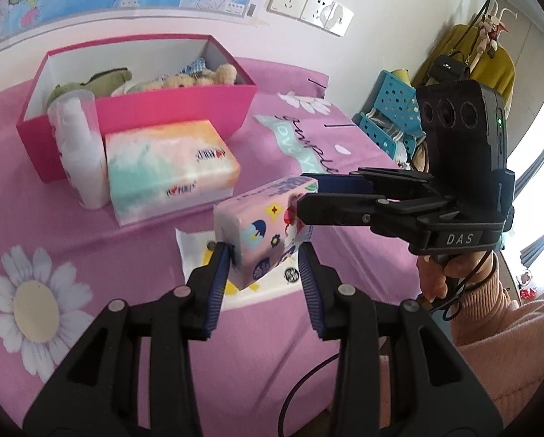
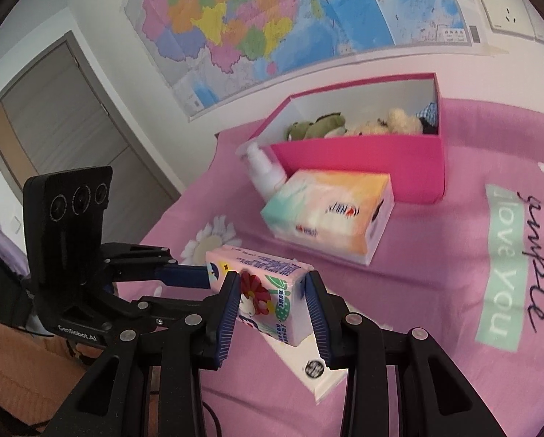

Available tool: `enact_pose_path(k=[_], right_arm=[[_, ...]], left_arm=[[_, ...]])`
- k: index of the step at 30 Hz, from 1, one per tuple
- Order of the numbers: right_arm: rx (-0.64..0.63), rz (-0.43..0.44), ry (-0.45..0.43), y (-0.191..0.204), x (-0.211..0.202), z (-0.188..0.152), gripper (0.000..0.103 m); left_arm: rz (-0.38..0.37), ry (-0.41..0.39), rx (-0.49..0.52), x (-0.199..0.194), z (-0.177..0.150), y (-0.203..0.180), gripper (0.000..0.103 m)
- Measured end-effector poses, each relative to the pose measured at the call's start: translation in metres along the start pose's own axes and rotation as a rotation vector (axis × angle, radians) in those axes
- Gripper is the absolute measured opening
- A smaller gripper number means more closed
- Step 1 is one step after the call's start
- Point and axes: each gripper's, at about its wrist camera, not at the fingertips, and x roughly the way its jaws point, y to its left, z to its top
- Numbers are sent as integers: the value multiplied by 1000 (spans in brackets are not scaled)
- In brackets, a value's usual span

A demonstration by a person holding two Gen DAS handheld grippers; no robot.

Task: Organize soft objects
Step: 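Lift the floral tissue pack with the left gripper and carry it over the pink box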

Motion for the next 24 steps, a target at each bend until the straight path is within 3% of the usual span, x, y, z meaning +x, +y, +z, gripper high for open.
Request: enact_pose_path(k=[24], right_arm=[[-62, -23, -117, -7, -12, 64, 37]], left_arm=[[46, -76, 24, -3, 58, 5, 41]])
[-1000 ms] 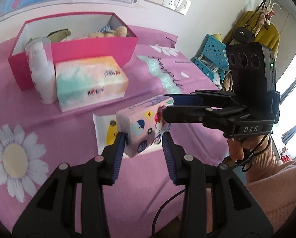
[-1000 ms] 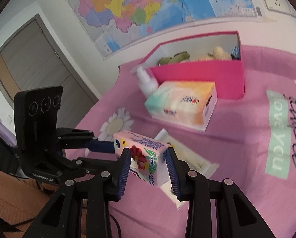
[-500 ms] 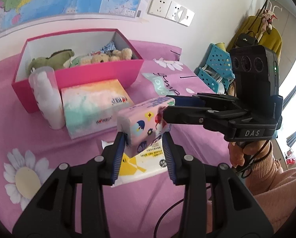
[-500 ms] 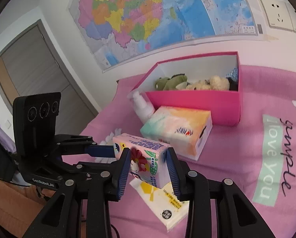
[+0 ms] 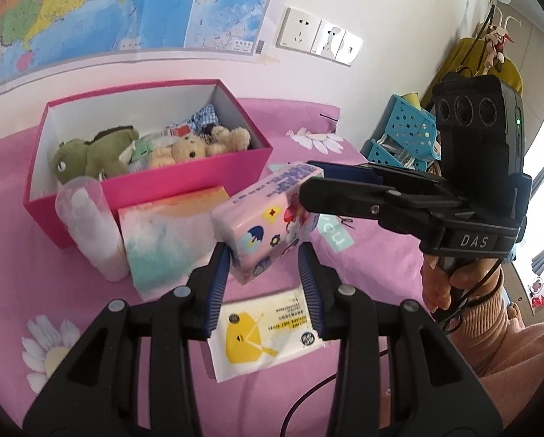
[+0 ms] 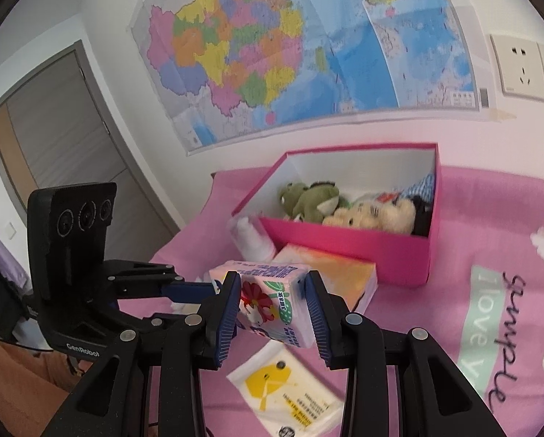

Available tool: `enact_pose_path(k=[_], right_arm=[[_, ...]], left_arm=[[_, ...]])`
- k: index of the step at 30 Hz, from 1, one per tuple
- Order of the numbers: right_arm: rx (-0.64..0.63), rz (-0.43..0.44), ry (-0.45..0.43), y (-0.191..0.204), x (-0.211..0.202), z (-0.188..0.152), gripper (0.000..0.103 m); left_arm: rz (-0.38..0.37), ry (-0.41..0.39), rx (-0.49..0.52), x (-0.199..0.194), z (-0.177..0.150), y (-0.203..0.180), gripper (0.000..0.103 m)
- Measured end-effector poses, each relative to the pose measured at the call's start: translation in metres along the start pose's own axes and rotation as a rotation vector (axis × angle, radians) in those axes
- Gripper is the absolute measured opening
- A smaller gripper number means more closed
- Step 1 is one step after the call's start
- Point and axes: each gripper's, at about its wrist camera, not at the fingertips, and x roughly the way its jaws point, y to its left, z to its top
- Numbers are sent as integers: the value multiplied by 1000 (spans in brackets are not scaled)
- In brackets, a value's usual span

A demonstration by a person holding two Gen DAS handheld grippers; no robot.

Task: Organize soft objects
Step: 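Lift the floral tissue pack with the left gripper and carry it over the pink box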

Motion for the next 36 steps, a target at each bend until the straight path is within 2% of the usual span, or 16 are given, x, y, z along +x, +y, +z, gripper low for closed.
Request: enact_pose_path(k=[12, 36], right_arm=[[7, -5, -30, -14, 8, 23, 37], [-8, -14, -60, -26, 15, 54, 37]], left_arm=[[29, -30, 0, 4, 26, 7, 41], [46, -36, -23, 18, 54, 20, 41]])
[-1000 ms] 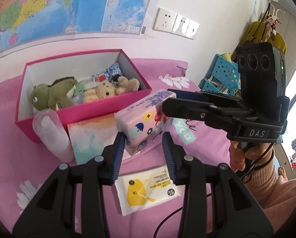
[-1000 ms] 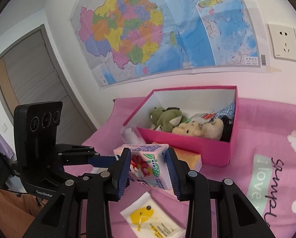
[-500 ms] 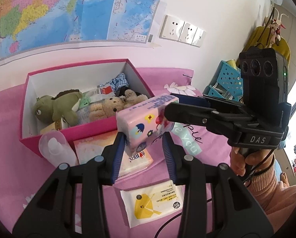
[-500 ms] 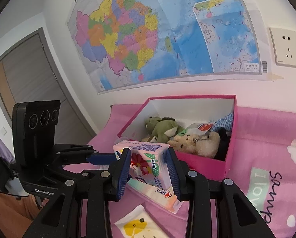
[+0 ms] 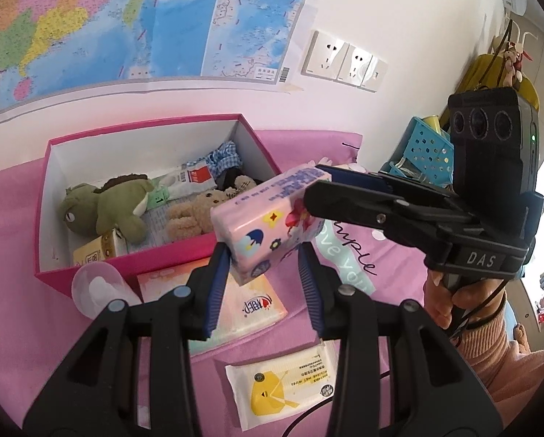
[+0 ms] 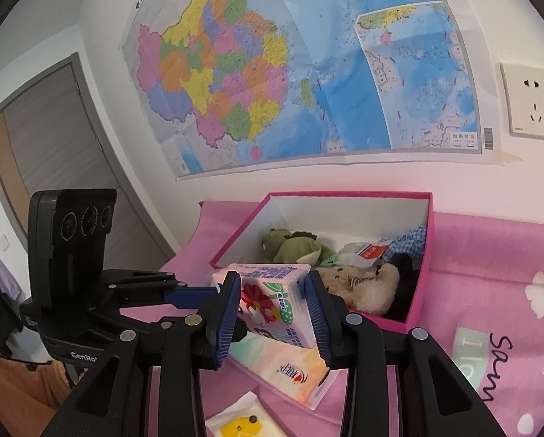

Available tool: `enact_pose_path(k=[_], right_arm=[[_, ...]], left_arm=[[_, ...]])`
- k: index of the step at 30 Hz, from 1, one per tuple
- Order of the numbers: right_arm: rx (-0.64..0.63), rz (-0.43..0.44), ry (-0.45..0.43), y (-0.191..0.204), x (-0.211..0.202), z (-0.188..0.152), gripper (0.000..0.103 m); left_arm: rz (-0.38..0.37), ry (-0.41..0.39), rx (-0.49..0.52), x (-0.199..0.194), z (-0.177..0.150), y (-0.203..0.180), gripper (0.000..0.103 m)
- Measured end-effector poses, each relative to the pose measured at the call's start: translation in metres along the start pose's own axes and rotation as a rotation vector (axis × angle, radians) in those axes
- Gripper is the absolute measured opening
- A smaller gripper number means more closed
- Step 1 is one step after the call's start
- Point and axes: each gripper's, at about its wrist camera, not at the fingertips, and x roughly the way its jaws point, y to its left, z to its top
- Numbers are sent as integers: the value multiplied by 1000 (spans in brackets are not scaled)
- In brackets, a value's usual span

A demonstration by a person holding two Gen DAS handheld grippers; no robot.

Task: Organize soft objects
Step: 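Lift the floral tissue pack with the left gripper and carry it over the pink box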

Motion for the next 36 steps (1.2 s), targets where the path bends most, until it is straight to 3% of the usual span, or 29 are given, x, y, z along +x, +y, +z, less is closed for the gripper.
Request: enact_pose_path(k=[36], right_arm=[[34, -60, -1, -41, 29, 32, 37]], left_arm=[[85, 19, 4, 39, 47, 8, 41]])
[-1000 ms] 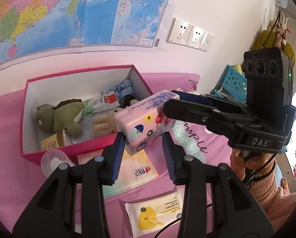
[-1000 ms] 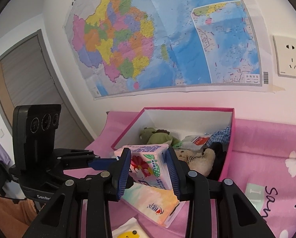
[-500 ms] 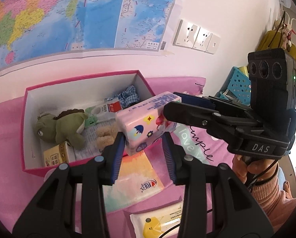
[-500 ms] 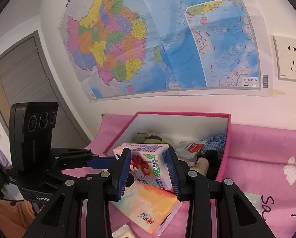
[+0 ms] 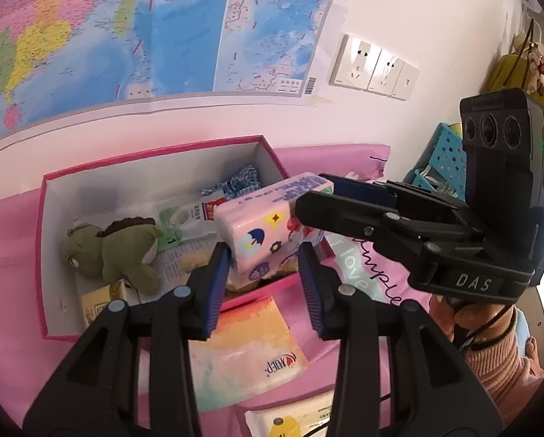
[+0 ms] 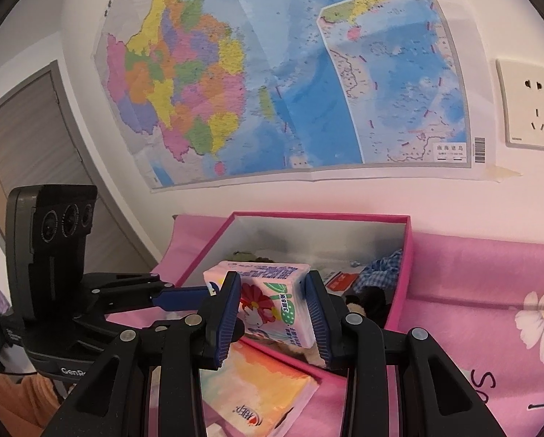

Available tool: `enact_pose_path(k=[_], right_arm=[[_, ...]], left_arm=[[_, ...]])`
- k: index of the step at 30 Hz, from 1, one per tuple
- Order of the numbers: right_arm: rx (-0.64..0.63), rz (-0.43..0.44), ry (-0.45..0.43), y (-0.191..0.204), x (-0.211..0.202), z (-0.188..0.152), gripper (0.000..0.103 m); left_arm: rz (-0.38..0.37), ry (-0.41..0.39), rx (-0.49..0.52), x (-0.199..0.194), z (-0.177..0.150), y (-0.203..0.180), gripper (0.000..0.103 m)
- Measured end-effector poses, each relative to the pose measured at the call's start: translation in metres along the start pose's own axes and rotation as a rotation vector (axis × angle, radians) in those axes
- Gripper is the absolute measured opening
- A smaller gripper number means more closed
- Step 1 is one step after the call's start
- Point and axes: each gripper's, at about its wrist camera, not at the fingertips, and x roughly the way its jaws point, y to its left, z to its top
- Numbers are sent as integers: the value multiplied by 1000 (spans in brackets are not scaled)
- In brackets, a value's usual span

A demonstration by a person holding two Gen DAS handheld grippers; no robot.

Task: Organize soft objects
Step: 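Lift the floral tissue pack with the left gripper and carry it over the pink box, then lower the tissue pack into the pink box and open the left gripper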

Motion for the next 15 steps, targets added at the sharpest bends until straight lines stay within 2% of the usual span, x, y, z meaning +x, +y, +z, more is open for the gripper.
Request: enact_pose_path(k=[15], right_arm=[[38, -20, 15, -17, 19, 7, 37]], left_arm=[[29, 23, -18, 19, 15, 6, 41]])
